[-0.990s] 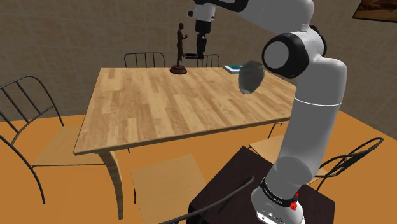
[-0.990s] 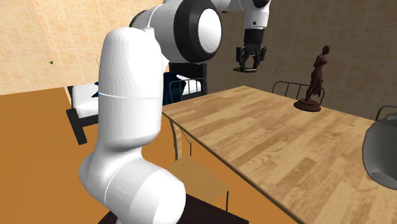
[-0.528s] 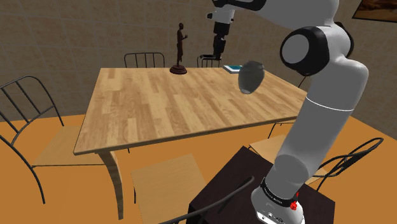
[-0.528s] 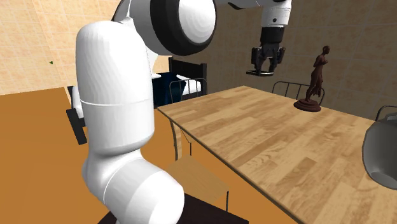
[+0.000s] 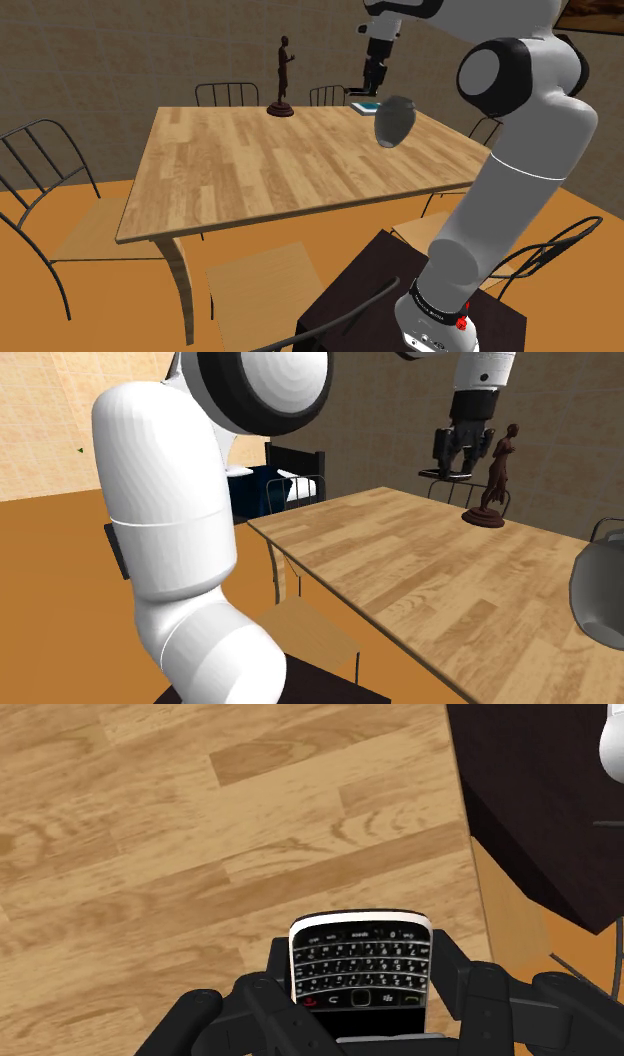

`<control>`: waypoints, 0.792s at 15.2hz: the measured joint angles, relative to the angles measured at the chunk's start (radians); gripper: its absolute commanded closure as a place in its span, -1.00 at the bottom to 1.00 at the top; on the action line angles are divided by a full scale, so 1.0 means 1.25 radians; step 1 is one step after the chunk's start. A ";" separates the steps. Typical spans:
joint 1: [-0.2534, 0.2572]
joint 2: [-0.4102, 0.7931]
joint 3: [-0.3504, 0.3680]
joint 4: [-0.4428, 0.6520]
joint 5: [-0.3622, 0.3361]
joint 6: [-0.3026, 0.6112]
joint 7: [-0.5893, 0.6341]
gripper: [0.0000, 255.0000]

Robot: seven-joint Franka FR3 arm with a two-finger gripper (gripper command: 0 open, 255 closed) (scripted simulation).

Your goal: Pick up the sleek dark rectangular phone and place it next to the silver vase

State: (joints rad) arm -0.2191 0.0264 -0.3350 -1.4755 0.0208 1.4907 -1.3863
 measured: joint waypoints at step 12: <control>-0.117 0.013 -0.115 0.005 0.006 0.003 -0.231 1.00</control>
State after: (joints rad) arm -0.3655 0.0422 -0.4782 -1.4694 0.0287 1.4942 -1.6756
